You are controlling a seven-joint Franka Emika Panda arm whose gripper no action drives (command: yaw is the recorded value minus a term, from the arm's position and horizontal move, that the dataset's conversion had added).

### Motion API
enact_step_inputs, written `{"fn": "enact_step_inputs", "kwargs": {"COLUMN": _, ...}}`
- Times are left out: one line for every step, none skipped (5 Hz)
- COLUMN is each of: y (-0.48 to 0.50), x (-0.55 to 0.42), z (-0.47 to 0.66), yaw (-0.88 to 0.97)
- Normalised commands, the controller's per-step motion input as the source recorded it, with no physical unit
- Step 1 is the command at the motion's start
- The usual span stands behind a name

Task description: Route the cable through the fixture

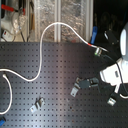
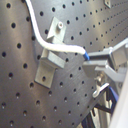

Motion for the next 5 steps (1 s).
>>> {"fn": "enact_step_inputs", "kwargs": {"y": -0.138, "x": 0.093, "z": 0.19, "yaw": -0.25}}
{"fn": "enact_step_inputs", "kwargs": {"y": -0.1, "x": 0.206, "z": 0.18, "yaw": -0.11}}
{"fn": "enact_step_inputs", "kwargs": {"y": -0.101, "x": 0.048, "z": 0.07, "yaw": -0.38}}
{"fn": "enact_step_inputs", "kwargs": {"y": -0.02, "x": 0.011, "z": 0.0, "yaw": 0.31}}
{"fn": "enact_step_inputs", "kwargs": {"y": 0.0, "x": 0.0, "z": 0.0, "yaw": 0.72}}
